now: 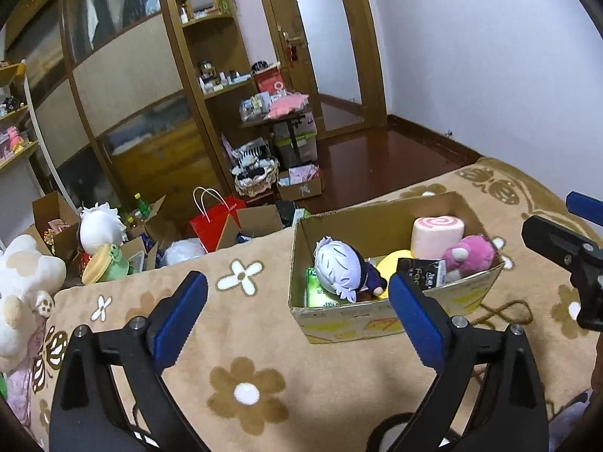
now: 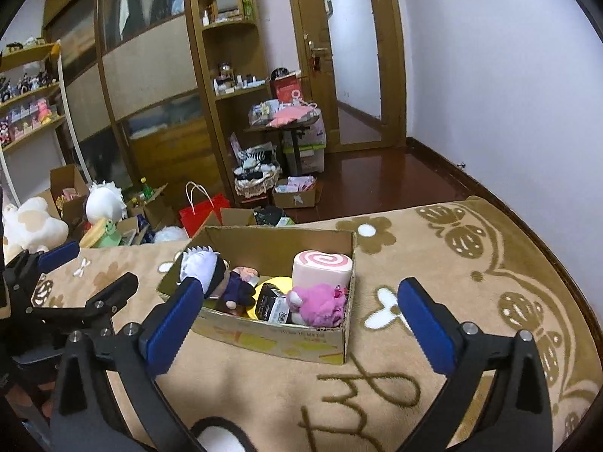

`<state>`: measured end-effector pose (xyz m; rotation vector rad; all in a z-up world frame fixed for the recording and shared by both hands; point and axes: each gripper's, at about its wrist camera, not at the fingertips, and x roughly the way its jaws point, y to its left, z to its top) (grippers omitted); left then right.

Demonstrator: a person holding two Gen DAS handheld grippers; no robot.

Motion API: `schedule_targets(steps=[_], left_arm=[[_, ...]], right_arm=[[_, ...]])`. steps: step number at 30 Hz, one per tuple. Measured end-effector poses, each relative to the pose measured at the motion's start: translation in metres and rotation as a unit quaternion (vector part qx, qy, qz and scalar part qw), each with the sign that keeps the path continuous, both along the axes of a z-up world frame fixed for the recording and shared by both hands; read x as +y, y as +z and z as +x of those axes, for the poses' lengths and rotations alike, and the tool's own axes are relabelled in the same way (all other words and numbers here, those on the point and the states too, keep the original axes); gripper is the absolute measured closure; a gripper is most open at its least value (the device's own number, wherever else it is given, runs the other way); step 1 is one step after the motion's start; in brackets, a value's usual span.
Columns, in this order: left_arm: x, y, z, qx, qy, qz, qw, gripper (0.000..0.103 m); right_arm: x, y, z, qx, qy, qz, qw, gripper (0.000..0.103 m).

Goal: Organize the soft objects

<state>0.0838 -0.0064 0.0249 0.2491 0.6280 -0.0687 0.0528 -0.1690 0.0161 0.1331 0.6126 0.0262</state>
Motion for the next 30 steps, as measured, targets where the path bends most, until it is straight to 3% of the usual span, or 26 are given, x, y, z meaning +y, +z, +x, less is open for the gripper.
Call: schedule_targets(steps=[5,16,20,30], left_arm=[[0.004,0.016,-0.024,-0.005,-0.002,-0.023,0.9997,0.003],[0.022,0.037,-0.074,-0.037,0.007,-0.026,0.9990,0.002],[0.029,0.038,-0.090,-0.045,-0.002,-0.048,0.9978,0.002],[0.037,0.035,-0.111,-0.071,0.007,-0.042,0.9966,0.002]], right_arm=[[-0.002,0.012,-0.023,-0.011,-0.010,0.001,1.000,0.000],[-0.009,0.024,-0.075,-0.039,-0.023,-0.006,0.999,0.000],[-0.009,0.029,-0.089,-0.058,-0.027,-0.015,0.998,0.000],[-0.004,0.032,-0.102,-0.066,-0.026,-0.030,0.997,0.000]])
